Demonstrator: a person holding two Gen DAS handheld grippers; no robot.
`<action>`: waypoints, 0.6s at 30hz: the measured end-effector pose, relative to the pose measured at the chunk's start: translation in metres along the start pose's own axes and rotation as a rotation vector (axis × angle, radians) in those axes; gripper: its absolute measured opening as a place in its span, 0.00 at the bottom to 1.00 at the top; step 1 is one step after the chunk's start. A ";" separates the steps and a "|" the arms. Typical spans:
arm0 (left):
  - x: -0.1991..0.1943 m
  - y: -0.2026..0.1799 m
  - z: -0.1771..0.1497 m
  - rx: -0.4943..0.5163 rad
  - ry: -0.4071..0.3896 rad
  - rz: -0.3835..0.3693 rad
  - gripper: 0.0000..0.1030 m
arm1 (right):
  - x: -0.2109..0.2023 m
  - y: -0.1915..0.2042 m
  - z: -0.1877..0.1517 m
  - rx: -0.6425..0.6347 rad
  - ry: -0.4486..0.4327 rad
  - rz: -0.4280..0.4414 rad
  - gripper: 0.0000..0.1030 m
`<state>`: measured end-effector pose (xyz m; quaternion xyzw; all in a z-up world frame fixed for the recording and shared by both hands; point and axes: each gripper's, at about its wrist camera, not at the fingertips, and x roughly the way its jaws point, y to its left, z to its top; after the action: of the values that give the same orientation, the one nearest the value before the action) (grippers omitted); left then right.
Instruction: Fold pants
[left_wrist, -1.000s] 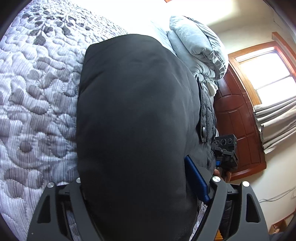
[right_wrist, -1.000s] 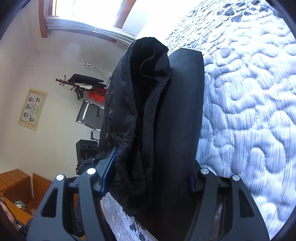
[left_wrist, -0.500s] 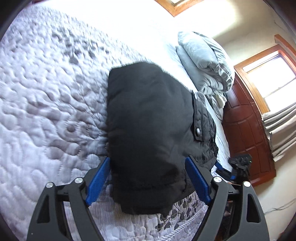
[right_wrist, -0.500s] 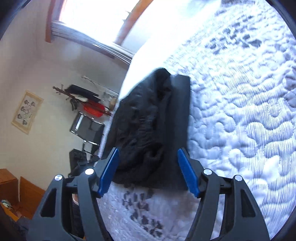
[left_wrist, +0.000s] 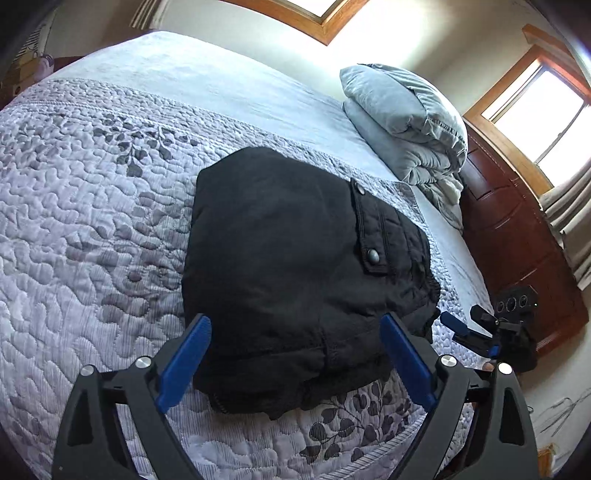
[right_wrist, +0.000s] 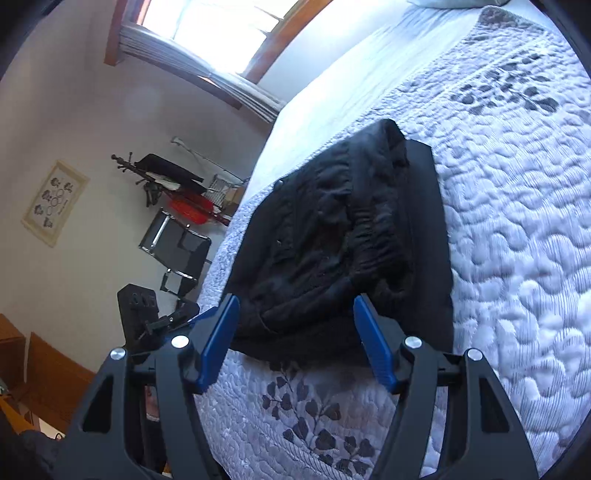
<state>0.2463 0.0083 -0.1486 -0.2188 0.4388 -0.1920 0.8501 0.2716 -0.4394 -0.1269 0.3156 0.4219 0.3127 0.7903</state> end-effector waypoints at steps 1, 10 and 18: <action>0.002 0.001 -0.003 -0.001 0.006 0.019 0.91 | 0.000 0.000 -0.002 0.008 0.001 -0.005 0.63; -0.033 -0.030 -0.027 0.084 -0.055 0.198 0.96 | -0.030 0.058 -0.031 -0.118 -0.062 -0.265 0.71; -0.065 -0.064 -0.047 0.163 -0.105 0.333 0.96 | -0.033 0.114 -0.068 -0.264 -0.100 -0.536 0.86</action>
<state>0.1632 -0.0207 -0.0950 -0.0832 0.4071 -0.0718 0.9067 0.1725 -0.3794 -0.0550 0.1024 0.4063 0.1293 0.8987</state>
